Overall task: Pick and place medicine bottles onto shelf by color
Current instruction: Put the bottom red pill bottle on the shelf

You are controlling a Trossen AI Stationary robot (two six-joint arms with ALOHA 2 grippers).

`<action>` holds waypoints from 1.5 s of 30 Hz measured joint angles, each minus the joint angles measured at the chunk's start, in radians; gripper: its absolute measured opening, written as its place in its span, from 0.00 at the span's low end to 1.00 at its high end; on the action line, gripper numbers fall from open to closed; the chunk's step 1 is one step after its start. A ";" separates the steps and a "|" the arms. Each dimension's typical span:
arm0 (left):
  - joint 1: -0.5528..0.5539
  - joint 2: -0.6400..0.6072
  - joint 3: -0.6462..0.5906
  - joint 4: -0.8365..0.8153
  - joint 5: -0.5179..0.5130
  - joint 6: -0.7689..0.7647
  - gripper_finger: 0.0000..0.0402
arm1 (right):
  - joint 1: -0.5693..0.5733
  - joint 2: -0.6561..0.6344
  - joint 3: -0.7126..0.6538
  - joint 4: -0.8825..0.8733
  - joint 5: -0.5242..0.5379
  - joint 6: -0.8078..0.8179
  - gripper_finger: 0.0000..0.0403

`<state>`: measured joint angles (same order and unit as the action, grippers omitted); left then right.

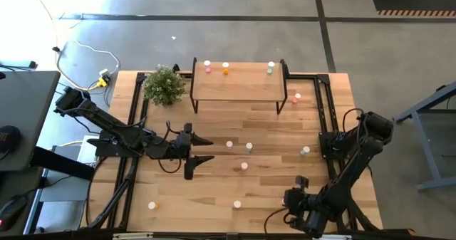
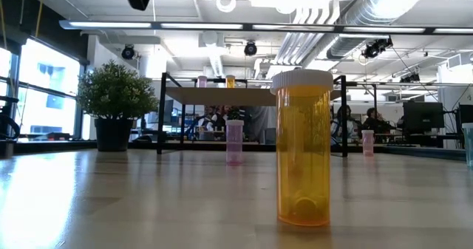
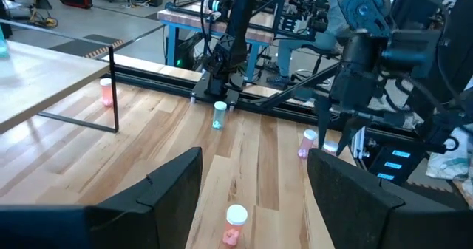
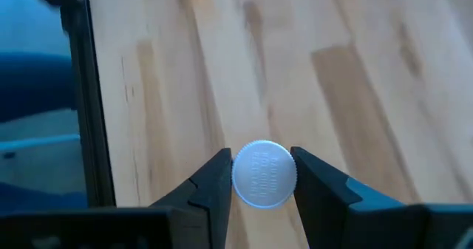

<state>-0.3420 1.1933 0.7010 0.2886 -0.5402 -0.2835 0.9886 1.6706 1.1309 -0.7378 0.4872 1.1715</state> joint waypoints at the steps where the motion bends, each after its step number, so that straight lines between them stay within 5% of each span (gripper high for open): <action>1: 0.000 -0.005 0.000 -0.001 -0.005 0.007 0.59 | -0.012 -0.011 0.000 0.003 0.010 -0.016 0.29; 12: 0.003 -0.103 0.001 -0.018 -0.048 0.144 0.59 | -0.226 -0.151 0.000 0.004 0.040 -0.275 0.29; 23: 0.128 -0.185 0.001 -0.151 -0.039 0.244 0.59 | -0.581 -0.350 0.000 0.006 0.004 -0.656 0.29; 35: 0.413 -0.191 0.001 -0.211 0.225 0.235 0.59 | -1.024 -0.448 0.025 0.084 -0.233 -1.090 0.29; 45: 0.545 -0.191 0.001 -0.218 0.250 0.261 0.59 | -1.323 -0.419 0.181 0.086 -0.404 -1.356 0.29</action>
<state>0.2030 1.0019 0.7017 0.0708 -0.2901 -0.0223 -0.3344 1.2517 1.3117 -0.6518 0.0835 -0.1844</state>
